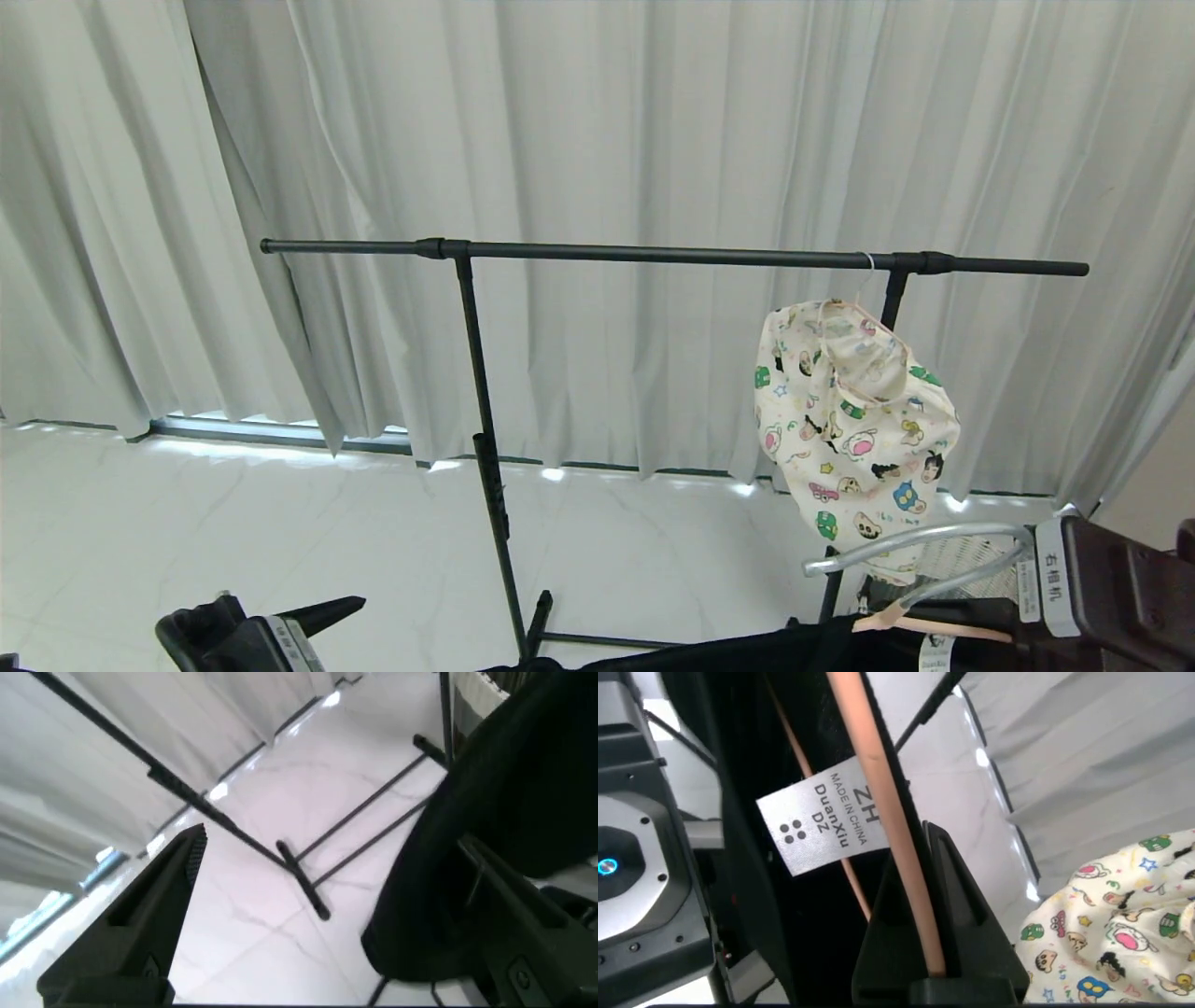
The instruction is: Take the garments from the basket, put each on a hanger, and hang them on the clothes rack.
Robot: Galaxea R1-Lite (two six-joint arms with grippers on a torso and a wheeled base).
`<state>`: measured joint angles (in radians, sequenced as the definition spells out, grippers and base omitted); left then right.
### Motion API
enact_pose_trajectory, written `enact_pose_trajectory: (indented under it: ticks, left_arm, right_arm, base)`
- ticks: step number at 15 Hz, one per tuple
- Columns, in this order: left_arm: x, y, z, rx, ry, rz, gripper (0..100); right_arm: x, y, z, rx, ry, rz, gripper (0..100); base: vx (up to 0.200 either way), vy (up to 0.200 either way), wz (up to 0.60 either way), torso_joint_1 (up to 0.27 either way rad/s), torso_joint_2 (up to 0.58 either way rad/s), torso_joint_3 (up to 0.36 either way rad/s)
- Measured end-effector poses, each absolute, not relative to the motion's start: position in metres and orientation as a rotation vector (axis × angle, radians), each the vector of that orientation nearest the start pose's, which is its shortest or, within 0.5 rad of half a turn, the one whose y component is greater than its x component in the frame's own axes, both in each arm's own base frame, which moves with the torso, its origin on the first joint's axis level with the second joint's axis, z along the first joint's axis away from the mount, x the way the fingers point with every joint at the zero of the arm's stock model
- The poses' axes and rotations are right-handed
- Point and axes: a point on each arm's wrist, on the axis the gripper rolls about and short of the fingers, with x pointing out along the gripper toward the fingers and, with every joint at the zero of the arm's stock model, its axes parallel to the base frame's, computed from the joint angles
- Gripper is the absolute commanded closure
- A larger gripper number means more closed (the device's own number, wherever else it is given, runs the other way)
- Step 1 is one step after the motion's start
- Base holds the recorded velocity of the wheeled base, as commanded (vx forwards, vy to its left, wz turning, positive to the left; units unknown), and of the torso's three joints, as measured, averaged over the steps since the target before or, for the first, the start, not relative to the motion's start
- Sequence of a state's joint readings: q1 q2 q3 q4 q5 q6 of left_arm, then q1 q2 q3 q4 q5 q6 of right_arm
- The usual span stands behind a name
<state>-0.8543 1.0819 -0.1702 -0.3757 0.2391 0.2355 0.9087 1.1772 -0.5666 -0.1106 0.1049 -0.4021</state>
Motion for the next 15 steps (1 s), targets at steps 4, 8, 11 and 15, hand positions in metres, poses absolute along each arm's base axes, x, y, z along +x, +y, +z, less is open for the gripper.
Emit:
enact_pose_trajectory:
  ticks: [4, 8, 11, 15]
  left_arm:
    - [0.081, -0.084, 0.12, 0.502, 0.413, -0.678, 100]
    - [0.089, -0.075, 0.116, 0.492, 0.452, -0.562, 100]
    - [0.1, -0.056, 0.113, 0.466, 0.507, -0.353, 100]
    - [0.105, -0.042, 0.109, 0.445, 0.551, -0.219, 100]
  right_arm:
    - [0.097, 0.127, 0.19, -0.56, 0.277, 1.073, 100]
    - [0.104, 0.119, 0.185, -0.55, 0.309, 1.009, 100]
    - [0.114, 0.108, 0.182, -0.533, 0.345, 0.919, 100]
    - [0.12, 0.102, 0.181, -0.523, 0.361, 0.872, 100]
  base:
    - [0.0, 0.0, 0.0, 0.0, 0.0, 0.0]
    - [0.0, 0.0, 0.0, 0.0, 0.0, 0.0]
    - [0.0, 0.0, 0.0, 0.0, 0.0, 0.0]
    - [0.0, 0.0, 0.0, 0.0, 0.0, 0.0]
